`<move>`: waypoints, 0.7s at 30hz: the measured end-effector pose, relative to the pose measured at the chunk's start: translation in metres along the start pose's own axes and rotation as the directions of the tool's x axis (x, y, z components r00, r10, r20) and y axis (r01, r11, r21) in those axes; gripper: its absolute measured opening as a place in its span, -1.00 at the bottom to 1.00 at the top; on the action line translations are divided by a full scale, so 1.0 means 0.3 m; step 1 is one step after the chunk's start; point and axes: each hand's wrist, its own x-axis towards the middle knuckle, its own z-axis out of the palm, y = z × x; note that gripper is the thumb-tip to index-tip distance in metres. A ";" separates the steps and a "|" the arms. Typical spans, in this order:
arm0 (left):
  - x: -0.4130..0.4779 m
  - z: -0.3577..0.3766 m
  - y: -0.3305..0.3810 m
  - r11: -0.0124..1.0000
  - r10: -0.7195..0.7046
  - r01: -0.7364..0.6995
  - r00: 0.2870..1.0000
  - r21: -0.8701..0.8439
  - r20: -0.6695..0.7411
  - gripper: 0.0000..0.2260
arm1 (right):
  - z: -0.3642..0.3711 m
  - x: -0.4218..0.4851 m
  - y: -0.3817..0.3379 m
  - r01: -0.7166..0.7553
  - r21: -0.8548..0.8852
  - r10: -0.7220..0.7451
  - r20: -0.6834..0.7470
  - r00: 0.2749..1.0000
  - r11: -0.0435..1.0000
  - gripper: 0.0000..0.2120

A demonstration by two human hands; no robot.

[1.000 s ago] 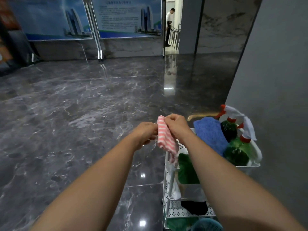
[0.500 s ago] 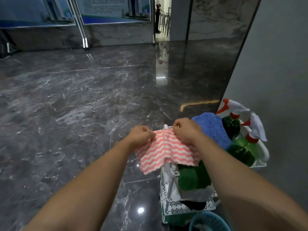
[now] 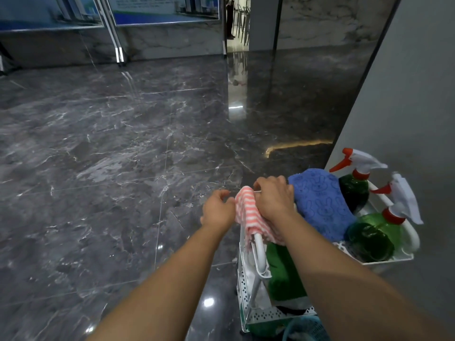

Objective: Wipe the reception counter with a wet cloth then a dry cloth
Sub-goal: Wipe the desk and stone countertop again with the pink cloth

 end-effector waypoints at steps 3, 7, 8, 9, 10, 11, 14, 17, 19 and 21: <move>-0.062 0.026 0.048 0.950 -0.109 0.126 0.991 -0.287 0.078 -0.74 | -0.021 -0.033 -0.015 -0.232 0.313 0.260 -0.052 0.964 0.921 -0.79; -0.139 0.067 0.094 0.826 -0.168 0.269 0.956 -0.495 0.240 -0.68 | -0.036 -0.073 -0.064 -0.382 0.613 0.380 0.141 0.914 0.691 -0.70; -0.153 0.075 0.096 0.816 -0.161 0.287 0.946 -0.501 0.280 -0.66 | -0.036 -0.082 -0.075 -0.385 0.663 0.347 0.197 0.917 0.642 -0.63; -0.173 0.079 0.100 0.826 -0.139 0.281 0.942 -0.489 0.306 -0.63 | -0.032 -0.087 -0.086 -0.393 0.702 0.314 0.247 0.917 0.594 -0.57; -0.181 0.090 0.094 0.839 -0.128 0.273 0.940 -0.471 0.317 -0.58 | -0.022 -0.095 -0.094 -0.409 0.726 0.283 0.298 0.912 0.553 -0.54; -0.179 0.105 0.080 0.840 -0.112 0.266 0.938 -0.474 0.329 -0.52 | -0.010 -0.105 -0.098 -0.432 0.739 0.256 0.348 0.902 0.517 -0.52; -0.191 0.129 0.041 0.853 -0.099 0.247 0.942 -0.460 0.321 -0.42 | 0.038 -0.137 -0.087 -0.475 0.775 0.187 0.438 0.879 0.417 -0.50; -0.194 0.138 0.017 0.874 -0.086 0.234 0.938 -0.427 0.337 -0.31 | 0.053 -0.145 -0.066 -0.507 0.807 0.166 0.479 0.862 0.303 -0.51; -0.200 0.133 0.020 0.891 -0.078 0.216 0.939 -0.399 0.334 -0.41 | 0.046 -0.142 -0.060 -0.508 0.815 0.146 0.487 0.861 0.279 -0.52; -0.199 0.120 0.022 0.909 -0.069 0.200 0.938 -0.366 0.341 -0.45 | 0.034 -0.141 -0.066 -0.508 0.813 0.117 0.496 0.860 0.285 -0.53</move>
